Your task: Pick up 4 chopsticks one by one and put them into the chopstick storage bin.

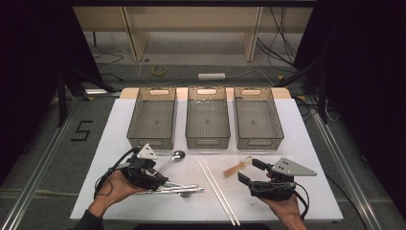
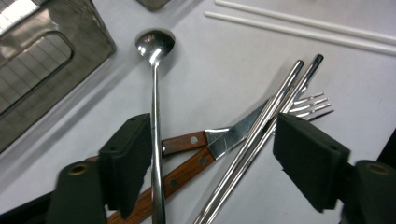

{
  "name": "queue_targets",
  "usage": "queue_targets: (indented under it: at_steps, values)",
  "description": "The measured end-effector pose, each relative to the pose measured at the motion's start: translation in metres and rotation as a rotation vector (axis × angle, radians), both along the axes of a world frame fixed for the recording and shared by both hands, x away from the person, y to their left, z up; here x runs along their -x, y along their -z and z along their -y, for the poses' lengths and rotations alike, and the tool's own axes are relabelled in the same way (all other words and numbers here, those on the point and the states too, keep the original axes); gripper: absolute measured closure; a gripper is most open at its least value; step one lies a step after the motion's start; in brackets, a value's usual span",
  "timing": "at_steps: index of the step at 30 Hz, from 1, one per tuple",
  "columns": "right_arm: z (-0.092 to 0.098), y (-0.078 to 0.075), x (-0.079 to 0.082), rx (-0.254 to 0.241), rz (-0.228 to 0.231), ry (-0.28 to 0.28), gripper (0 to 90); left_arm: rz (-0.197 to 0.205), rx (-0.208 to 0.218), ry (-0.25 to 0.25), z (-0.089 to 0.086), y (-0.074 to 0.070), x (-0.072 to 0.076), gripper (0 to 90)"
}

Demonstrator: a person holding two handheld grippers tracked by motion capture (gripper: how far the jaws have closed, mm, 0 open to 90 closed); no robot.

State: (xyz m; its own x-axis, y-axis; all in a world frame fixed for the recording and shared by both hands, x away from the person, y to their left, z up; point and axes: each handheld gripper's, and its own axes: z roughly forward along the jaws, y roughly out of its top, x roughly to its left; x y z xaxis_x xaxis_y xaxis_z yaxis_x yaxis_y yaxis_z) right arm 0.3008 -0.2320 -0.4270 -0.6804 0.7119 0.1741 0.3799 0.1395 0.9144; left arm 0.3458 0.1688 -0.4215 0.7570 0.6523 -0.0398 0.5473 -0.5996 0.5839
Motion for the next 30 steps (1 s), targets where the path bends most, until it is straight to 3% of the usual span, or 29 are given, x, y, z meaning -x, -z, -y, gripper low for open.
queue_targets:
  at_steps: [2,5,9,15,22,30]
  values:
    - [0.0,0.0,0.0,0.002,-0.003,-0.002,26.2,-0.006,-0.001,0.007,0.0,0.001,0.0,35.1]
    - [-0.001,0.0,0.0,0.004,-0.007,-0.004,26.2,-0.035,-0.05,0.03,0.001,0.005,0.001,37.2]
    - [-0.001,0.001,0.0,0.01,-0.007,-0.008,26.3,-0.064,-0.076,0.053,0.003,0.009,0.004,40.9]
    - [-0.001,0.001,-0.001,0.01,-0.012,-0.012,26.3,-0.093,-0.125,0.127,0.006,0.014,0.011,48.8]
    - [-0.002,0.001,-0.001,0.014,-0.019,-0.018,26.3,-0.105,-0.158,0.193,0.013,0.021,0.019,55.9]
    - [-0.003,0.002,-0.001,0.011,-0.026,-0.024,26.4,-0.097,-0.19,0.228,0.015,0.029,0.019,62.3]
